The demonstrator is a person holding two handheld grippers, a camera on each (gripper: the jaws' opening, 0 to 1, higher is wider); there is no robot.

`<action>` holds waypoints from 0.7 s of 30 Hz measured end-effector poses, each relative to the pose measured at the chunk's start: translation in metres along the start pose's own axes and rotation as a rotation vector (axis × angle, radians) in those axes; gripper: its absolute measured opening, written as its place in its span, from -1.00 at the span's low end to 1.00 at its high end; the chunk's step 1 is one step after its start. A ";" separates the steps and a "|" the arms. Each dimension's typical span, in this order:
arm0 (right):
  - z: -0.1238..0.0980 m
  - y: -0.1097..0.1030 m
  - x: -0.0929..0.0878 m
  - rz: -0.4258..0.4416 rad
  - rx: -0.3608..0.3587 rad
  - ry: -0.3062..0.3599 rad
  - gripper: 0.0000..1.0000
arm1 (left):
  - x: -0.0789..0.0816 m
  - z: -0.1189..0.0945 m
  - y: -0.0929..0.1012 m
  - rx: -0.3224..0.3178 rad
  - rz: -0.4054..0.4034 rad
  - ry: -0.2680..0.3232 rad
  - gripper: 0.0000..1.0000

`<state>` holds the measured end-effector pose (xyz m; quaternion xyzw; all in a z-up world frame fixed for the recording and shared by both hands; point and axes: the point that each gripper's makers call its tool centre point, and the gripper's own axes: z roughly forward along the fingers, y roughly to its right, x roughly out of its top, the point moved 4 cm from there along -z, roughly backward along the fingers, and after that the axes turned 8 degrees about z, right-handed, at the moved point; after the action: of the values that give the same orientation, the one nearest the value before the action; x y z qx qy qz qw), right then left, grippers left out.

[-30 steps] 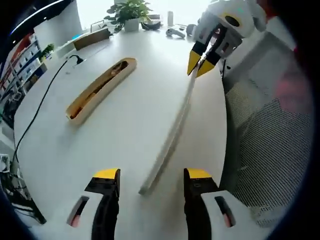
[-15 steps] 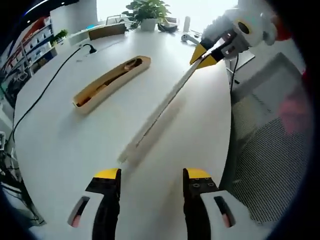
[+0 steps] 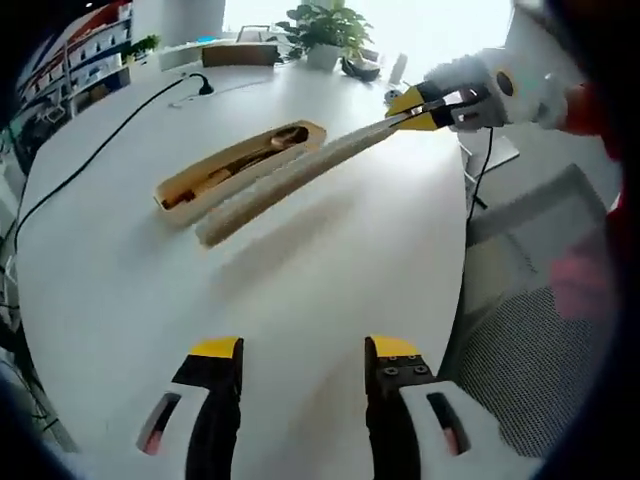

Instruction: Arrange the utensils inside the cutlery case until each visible utensil rests in its matching compartment.

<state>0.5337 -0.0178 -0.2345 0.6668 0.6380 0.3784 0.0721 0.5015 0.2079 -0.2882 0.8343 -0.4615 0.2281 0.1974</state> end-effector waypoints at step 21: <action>0.034 0.054 0.001 -0.273 -0.234 0.026 -1.00 | 0.043 0.000 -0.062 0.092 0.041 0.043 -0.04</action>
<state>0.5968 -0.0134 -0.2264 0.5562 0.6751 0.4451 0.1917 0.5749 0.2096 -0.2709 0.8277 -0.4632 0.2712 0.1641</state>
